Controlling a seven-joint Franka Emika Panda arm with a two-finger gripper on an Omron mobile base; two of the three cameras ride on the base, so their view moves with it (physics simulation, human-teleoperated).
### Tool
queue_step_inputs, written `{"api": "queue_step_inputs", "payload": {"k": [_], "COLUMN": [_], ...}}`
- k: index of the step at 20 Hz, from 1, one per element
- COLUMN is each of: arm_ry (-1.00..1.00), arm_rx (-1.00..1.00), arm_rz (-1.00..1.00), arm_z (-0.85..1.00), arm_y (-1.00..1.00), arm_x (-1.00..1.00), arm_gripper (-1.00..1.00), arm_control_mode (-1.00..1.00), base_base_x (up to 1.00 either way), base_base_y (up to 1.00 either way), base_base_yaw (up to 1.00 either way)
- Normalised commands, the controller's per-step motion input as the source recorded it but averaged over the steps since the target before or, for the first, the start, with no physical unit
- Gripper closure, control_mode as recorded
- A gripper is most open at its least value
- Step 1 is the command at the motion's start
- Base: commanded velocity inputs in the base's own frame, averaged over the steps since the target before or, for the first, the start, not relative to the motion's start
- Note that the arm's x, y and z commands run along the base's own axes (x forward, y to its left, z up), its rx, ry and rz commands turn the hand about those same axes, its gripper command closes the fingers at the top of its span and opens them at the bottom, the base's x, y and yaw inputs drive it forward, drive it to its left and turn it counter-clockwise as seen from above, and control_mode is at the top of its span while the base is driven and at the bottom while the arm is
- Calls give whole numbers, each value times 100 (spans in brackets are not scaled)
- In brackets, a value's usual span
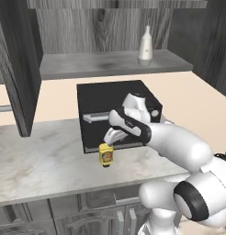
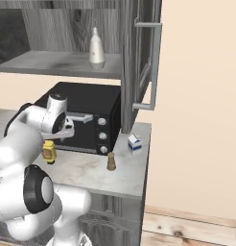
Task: There are various items on the counter. Only move the condiments/shakers into the cabinet.
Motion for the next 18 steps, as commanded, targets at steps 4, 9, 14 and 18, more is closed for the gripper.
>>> {"api": "queue_step_inputs", "payload": {"k": [4, 9, 14, 18], "arm_ry": [-4, -19, -4, -6], "arm_rx": [-1, -5, 0, 2], "arm_rz": [12, 6, 0, 7], "arm_z": [-8, -17, 0, 0], "arm_y": [7, 11, -3, -34], "arm_x": [-23, -71, -3, -4], "arm_gripper": [-100, -100, -100, -100], "arm_control_mode": [-100, -100, -100, -100], "base_base_x": [0, 0, 0, 0], "base_base_y": [0, 0, 0, 0], "base_base_yaw": [0, 0, 0, 0]}}
